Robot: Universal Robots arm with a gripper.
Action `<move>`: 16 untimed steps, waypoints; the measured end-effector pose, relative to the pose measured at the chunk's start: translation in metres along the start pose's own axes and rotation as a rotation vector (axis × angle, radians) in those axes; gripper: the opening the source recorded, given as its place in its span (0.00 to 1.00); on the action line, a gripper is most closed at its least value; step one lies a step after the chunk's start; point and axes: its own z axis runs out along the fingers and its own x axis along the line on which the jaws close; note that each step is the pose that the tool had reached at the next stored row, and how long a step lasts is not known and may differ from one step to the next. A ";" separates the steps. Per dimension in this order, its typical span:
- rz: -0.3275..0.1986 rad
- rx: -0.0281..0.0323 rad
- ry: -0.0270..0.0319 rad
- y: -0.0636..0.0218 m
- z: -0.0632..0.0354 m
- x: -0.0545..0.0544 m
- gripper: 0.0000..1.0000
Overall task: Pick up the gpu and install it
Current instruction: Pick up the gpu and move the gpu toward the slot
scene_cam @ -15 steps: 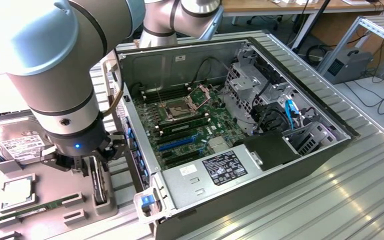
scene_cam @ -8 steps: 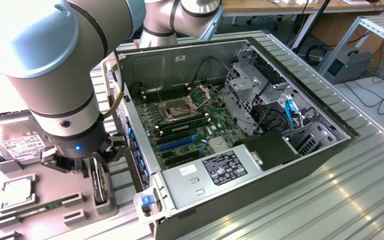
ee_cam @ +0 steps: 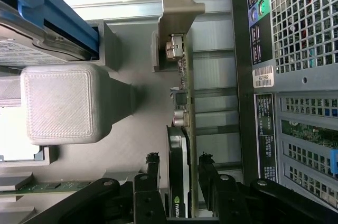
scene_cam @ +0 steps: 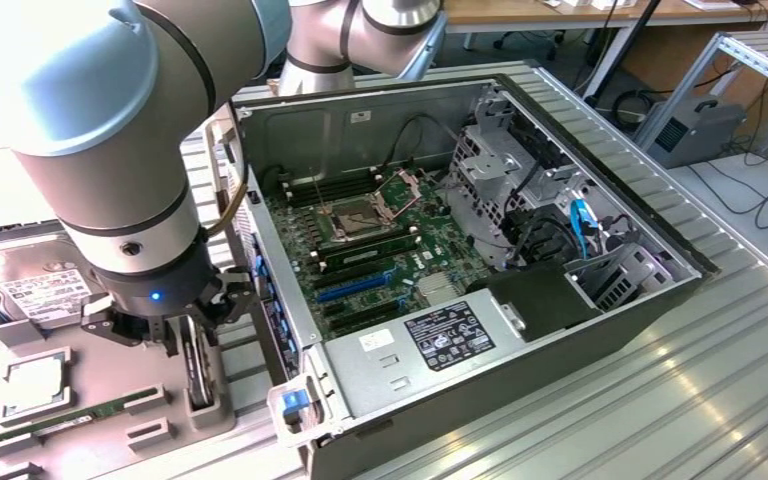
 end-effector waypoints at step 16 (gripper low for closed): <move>-0.028 -0.0006 0.0012 0.0000 0.0000 0.000 0.27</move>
